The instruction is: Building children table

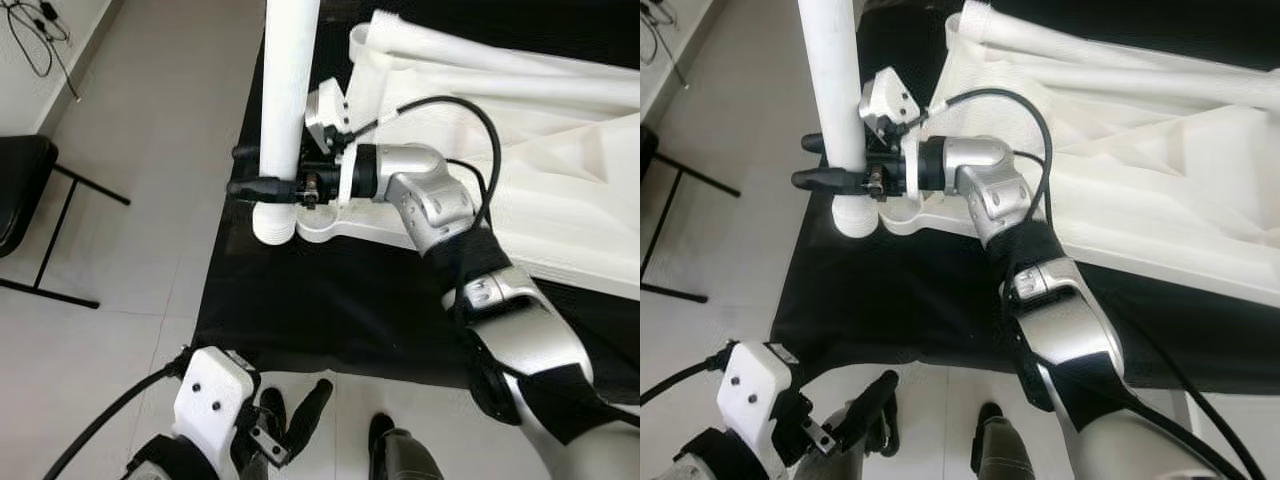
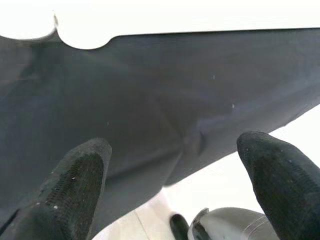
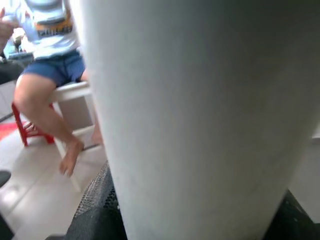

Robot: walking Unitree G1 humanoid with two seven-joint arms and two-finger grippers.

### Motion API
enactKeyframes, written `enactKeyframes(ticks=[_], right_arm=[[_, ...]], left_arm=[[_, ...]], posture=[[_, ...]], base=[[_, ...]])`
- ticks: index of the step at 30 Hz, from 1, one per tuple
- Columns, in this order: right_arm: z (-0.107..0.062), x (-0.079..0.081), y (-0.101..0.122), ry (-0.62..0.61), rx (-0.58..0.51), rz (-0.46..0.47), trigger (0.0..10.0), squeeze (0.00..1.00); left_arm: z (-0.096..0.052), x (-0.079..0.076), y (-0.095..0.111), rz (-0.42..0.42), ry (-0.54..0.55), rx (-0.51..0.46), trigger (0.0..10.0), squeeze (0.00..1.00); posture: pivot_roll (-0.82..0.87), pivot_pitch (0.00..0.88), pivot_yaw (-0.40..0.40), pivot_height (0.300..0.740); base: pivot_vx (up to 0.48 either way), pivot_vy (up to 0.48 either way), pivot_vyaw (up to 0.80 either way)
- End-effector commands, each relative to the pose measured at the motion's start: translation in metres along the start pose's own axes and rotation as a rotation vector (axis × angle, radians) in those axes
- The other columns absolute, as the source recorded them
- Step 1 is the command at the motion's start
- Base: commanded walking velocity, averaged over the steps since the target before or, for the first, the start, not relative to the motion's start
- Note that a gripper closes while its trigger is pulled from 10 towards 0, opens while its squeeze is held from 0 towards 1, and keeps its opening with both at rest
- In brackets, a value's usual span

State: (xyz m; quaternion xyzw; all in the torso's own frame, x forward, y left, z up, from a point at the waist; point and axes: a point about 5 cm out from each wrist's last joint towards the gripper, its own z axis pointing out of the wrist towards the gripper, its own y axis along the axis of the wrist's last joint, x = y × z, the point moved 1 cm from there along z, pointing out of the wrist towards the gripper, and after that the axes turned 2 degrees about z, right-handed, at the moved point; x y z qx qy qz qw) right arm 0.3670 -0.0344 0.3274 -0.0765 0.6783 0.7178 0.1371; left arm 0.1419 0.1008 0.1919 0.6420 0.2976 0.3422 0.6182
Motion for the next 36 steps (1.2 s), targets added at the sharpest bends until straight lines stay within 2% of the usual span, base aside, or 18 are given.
enactKeyframes(ticks=[1, 3, 8, 10, 12, 17, 21, 23, 24, 25, 31, 34, 36], right_arm=[[-0.014, -0.007, 0.018, -0.01, -0.082, 0.01, 10.0, 0.0], [-0.019, -0.008, 0.03, 0.025, -0.148, 0.021, 10.0, 0.0], [-0.023, -0.005, 0.036, 0.072, -0.177, 0.012, 10.0, 0.0], [-0.027, -0.001, 0.041, 0.163, -0.191, 0.011, 10.0, 0.0], [-0.028, 0.001, 0.041, 0.182, -0.188, 0.01, 10.0, 0.0], [-0.027, 0.015, 0.028, 0.318, -0.081, -0.028, 10.0, 0.0], [-0.021, 0.024, 0.02, 0.347, -0.052, -0.05, 10.0, 0.0], [-0.01, 0.027, 0.011, 0.306, 0.004, -0.078, 10.0, 0.0], [-0.01, 0.027, 0.011, 0.306, 0.004, -0.078, 10.0, 0.0], [-0.001, 0.026, 0.005, 0.259, 0.046, -0.081, 10.0, 0.0], [0.004, 0.025, 0.002, 0.227, 0.071, -0.078, 10.0, 0.0], [0.008, 0.022, -0.001, 0.197, 0.133, -0.058, 10.0, 0.0], [0.003, 0.019, -0.001, 0.189, 0.158, -0.021, 10.0, 0.0]], left_arm=[[-0.004, -0.006, -0.001, 0.028, -0.001, 0.001, 10.0, 0.0], [-0.005, -0.007, 0.0, 0.054, 0.002, -0.01, 10.0, 0.0], [-0.005, -0.006, 0.002, 0.069, 0.026, -0.028, 10.0, 0.0], [-0.007, -0.01, 0.001, 0.072, 0.016, -0.043, 10.0, 0.0], [-0.008, -0.011, 0.001, 0.072, 0.015, -0.045, 10.0, 0.0], [-0.01, -0.014, 0.001, 0.073, 0.015, -0.054, 10.0, 0.0], [-0.009, -0.014, 0.0, 0.07, 0.009, -0.058, 10.0, 0.0], [-0.008, -0.014, 0.0, 0.069, 0.004, -0.061, 10.0, 0.0], [-0.008, -0.014, 0.0, 0.069, 0.004, -0.061, 10.0, 0.0], [-0.008, -0.014, 0.0, 0.068, 0.001, -0.066, 10.0, 0.0], [-0.007, -0.014, -0.002, 0.07, 0.0, -0.072, 10.0, 0.0], [-0.005, -0.015, -0.003, 0.07, -0.002, -0.079, 10.0, 0.0], [-0.004, -0.016, -0.004, 0.071, -0.002, -0.082, 10.0, 0.0]], posture=[[0.08, 0.491, 0.013, 0.74], [0.08, 0.494, 0.014, 0.74], [0.07, 0.492, 0.015, 0.74], [0.07, 0.488, 0.015, 0.74], [0.07, 0.488, 0.015, 0.74], [0.07, 0.477, 0.022, 0.74], [0.07, 0.474, 0.024, 0.74], [0.06, 0.468, 0.028, 0.74], [0.06, 0.468, 0.028, 0.74], [0.06, 0.467, 0.028, 0.74], [0.05, 0.455, 0.026, 0.74], [0.04, 0.443, 0.018, 0.74], [0.03, 0.434, 0.008, 0.74]], base=[[0.0, 0.0, 0.0], [0.0, 0.0, 0.0], [0.0, 0.0, 0.0], [0.0, 0.0, 0.0], [0.0, 0.0, 0.0], [0.0, 0.0, 0.0], [0.0, 0.0, 0.0], [0.0, 0.0, 0.0], [0.0, 0.0, 0.0], [0.0, 0.0, 0.0], [0.0, 0.0, 0.0], [0.0, 0.0, 0.0], [0.0, 0.0, 0.0]])
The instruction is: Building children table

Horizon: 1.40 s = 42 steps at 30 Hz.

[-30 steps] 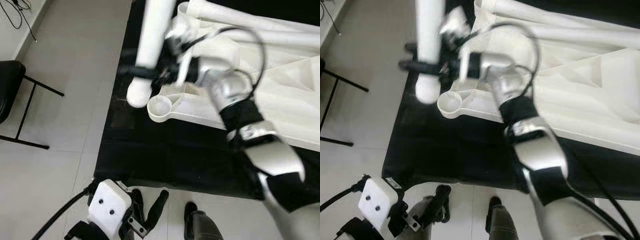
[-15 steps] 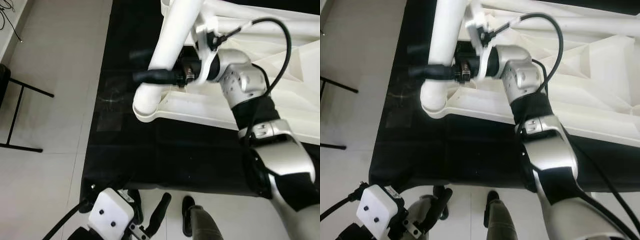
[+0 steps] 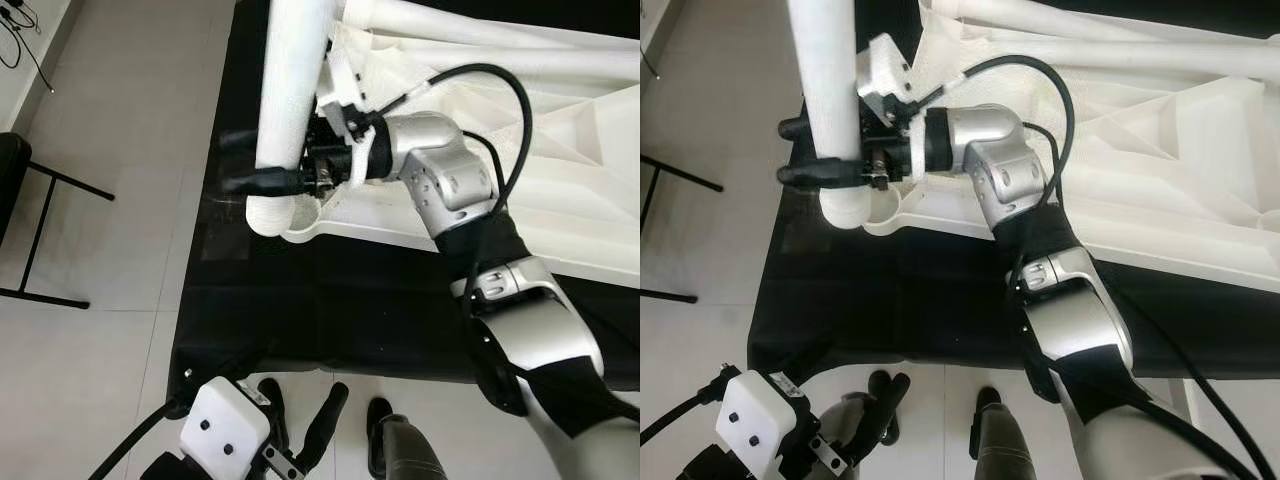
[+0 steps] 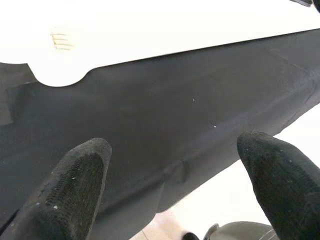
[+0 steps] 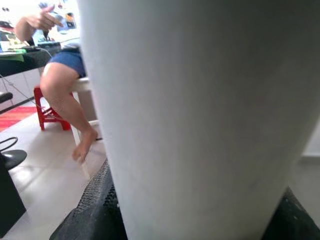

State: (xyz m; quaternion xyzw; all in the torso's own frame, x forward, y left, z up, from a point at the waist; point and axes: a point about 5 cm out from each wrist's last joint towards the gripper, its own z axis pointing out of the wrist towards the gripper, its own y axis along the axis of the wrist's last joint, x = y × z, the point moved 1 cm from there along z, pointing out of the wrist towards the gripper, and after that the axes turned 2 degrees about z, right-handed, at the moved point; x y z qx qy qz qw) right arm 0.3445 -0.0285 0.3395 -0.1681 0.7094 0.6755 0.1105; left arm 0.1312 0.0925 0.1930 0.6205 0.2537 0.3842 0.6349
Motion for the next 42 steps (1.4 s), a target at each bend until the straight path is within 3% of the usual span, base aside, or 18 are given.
enactKeyframes(ticks=[1, 10, 21, 26, 42], right_arm=[[-0.002, 0.002, -0.018, 0.015, 0.077, 0.087, 10.0, 0.0], [-0.012, 0.002, -0.022, 0.039, 0.073, 0.159, 10.0, 0.0], [-0.009, 0.004, -0.03, 0.044, 0.136, 0.193, 10.0, 0.0], [-0.005, 0.001, -0.032, 0.016, 0.19, 0.196, 10.0, 0.0], [-0.003, -0.01, -0.039, -0.107, 0.222, 0.26, 10.0, 0.0]], left_arm=[[-0.001, -0.004, -0.006, -0.013, -0.006, 0.021, 10.0, 0.0], [-0.001, -0.005, -0.006, -0.014, -0.006, 0.012, 10.0, 0.0], [0.0, -0.005, -0.006, -0.009, -0.002, 0.003, 10.0, 0.0], [0.001, -0.005, -0.005, -0.008, -0.001, -0.003, 10.0, 0.0], [0.001, -0.004, -0.005, -0.008, 0.002, -0.007, 10.0, 0.0]], posture=[[0.03, 0.434, 0.008, 0.74], [0.03, 0.435, 0.006, 0.74], [0.02, 0.44, 0.005, 0.74], [0.02, 0.443, 0.003, 0.74], [0.02, 0.448, 0.007, 0.74]], base=[[0.0, 0.0, 0.0], [0.0, 0.0, 0.0], [0.0, 0.0, 0.0], [0.0, 0.0, 0.0], [0.0, 0.0, 0.0]])
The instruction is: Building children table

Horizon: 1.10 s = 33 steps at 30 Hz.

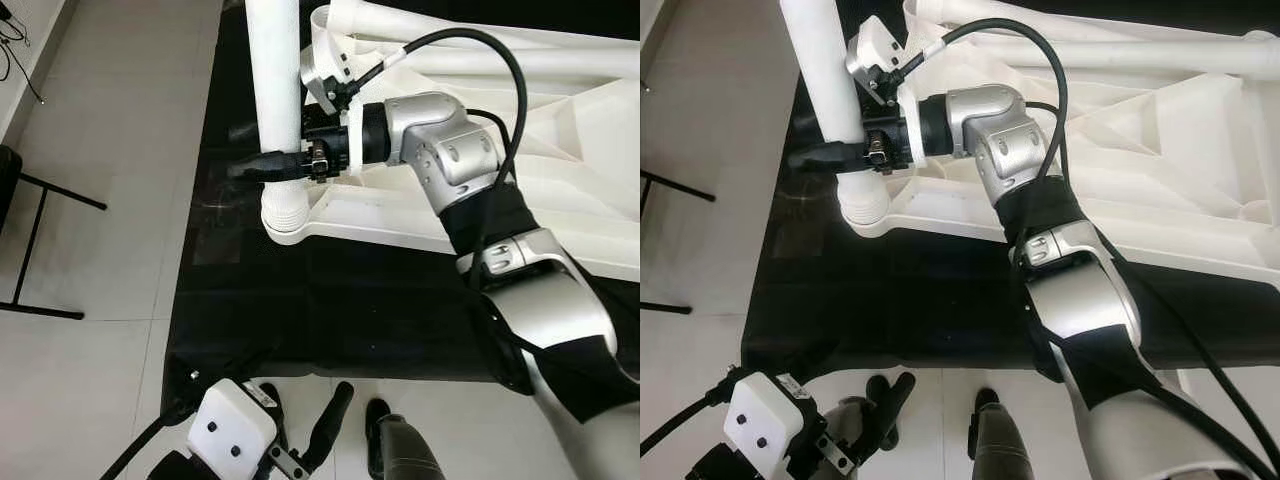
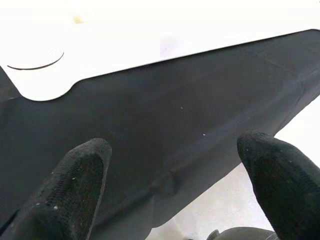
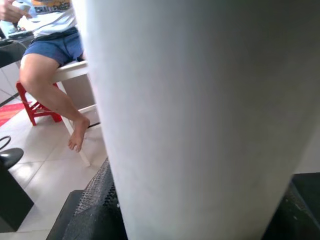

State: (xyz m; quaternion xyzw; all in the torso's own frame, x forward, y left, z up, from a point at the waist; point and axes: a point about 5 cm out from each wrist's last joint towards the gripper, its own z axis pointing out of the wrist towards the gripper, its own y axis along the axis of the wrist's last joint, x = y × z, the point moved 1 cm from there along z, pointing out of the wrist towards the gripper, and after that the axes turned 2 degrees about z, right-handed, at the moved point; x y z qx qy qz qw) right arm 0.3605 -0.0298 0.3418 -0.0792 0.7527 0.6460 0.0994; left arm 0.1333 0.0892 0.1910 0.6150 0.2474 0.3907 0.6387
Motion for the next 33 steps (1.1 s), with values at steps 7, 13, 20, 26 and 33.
enactKeyframes(ticks=[7, 13, 20, 26, 33], right_arm=[[0.007, -0.001, -0.04, -0.066, 0.128, 0.143, 10.0, 0.0], [0.008, -0.002, -0.047, -0.139, 0.146, 0.168, 10.0, 0.0], [0.006, -0.005, -0.058, -0.256, 0.166, 0.197, 10.0, 0.0], [0.003, -0.003, -0.056, -0.32, 0.098, 0.191, 10.0, 0.0], [0.0, 0.012, -0.054, -0.326, -0.014, 0.142, 10.0, 0.0]], left_arm=[[-0.001, -0.002, -0.002, -0.017, 0.0, 0.01, 10.0, 0.0], [-0.001, -0.002, -0.002, -0.016, 0.001, 0.009, 10.0, 0.0], [0.0, -0.001, -0.002, -0.015, 0.0, 0.008, 10.0, 0.0], [0.0, -0.001, -0.002, -0.013, 0.0, 0.008, 10.0, 0.0], [-0.001, 0.001, -0.002, -0.011, -0.001, 0.009, 10.0, 0.0]], posture=[[0.02, 0.452, 0.006, 0.74], [0.01, 0.453, 0.007, 0.74], [0.01, 0.456, 0.012, 0.74], [0.01, 0.458, 0.014, 0.74], [0.01, 0.46, 0.023, 0.74]], base=[[0.0, 0.0, 0.0], [0.0, 0.0, 0.0], [0.0, 0.0, 0.0], [0.0, 0.0, 0.0], [0.0, 0.0, 0.0]])
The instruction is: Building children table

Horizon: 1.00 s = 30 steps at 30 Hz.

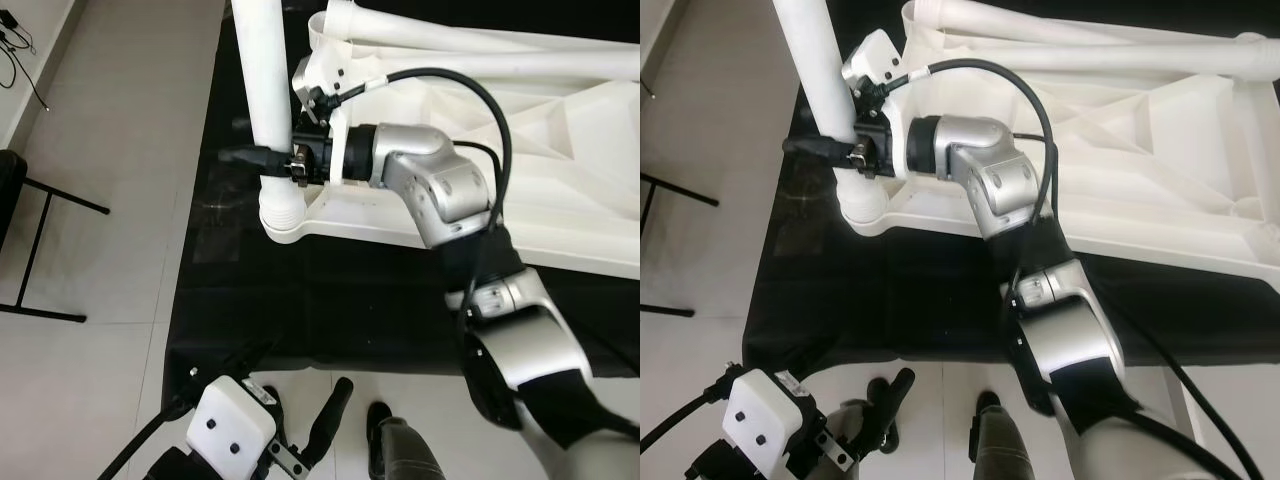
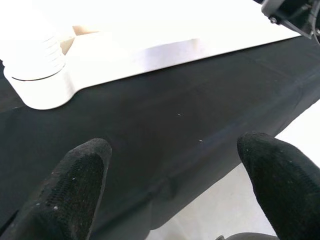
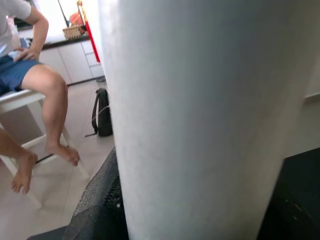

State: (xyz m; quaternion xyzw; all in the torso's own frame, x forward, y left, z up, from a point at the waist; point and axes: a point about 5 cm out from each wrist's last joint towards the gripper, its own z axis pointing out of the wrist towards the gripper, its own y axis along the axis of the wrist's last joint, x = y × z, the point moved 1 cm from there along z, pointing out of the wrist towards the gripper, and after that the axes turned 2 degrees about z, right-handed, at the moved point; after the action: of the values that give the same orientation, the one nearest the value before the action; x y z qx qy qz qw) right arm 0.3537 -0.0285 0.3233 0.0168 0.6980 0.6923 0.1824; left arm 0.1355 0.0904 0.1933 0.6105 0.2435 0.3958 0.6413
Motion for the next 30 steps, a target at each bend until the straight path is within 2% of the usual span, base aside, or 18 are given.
enactKeyframes(ticks=[1, 12, 19, 24, 30], right_arm=[[-0.007, -0.002, -0.037, -0.066, 0.106, 0.087, 10.0, 0.0], [-0.008, 0.014, -0.045, -0.054, 0.127, 0.017, 10.0, 0.0], [-0.011, 0.028, -0.047, 0.017, 0.185, -0.101, 10.0, 0.0], [-0.012, 0.034, -0.051, 0.061, 0.229, -0.116, 10.0, 0.0], [-0.014, 0.034, -0.055, 0.079, 0.297, -0.116, 10.0, 0.0]], left_arm=[[-0.002, -0.002, -0.004, -0.018, -0.005, 0.024, 10.0, 0.0], [-0.002, -0.001, -0.004, -0.014, -0.003, 0.025, 10.0, 0.0], [-0.001, 0.0, -0.004, -0.015, -0.003, 0.023, 10.0, 0.0], [-0.001, 0.0, -0.004, -0.015, -0.002, 0.022, 10.0, 0.0], [0.0, 0.0, -0.004, -0.014, -0.001, 0.02, 10.0, 0.0]], posture=[[0.01, 0.46, 0.023, 0.74], [0.02, 0.461, 0.024, 0.74], [0.01, 0.467, 0.023, 0.74], [0.01, 0.468, 0.021, 0.74], [0.01, 0.468, 0.019, 0.74]], base=[[0.0, 0.0, 0.0], [0.0, 0.0, 0.0], [0.0, 0.0, 0.0], [0.0, 0.0, 0.0], [0.0, 0.0, 0.0]])
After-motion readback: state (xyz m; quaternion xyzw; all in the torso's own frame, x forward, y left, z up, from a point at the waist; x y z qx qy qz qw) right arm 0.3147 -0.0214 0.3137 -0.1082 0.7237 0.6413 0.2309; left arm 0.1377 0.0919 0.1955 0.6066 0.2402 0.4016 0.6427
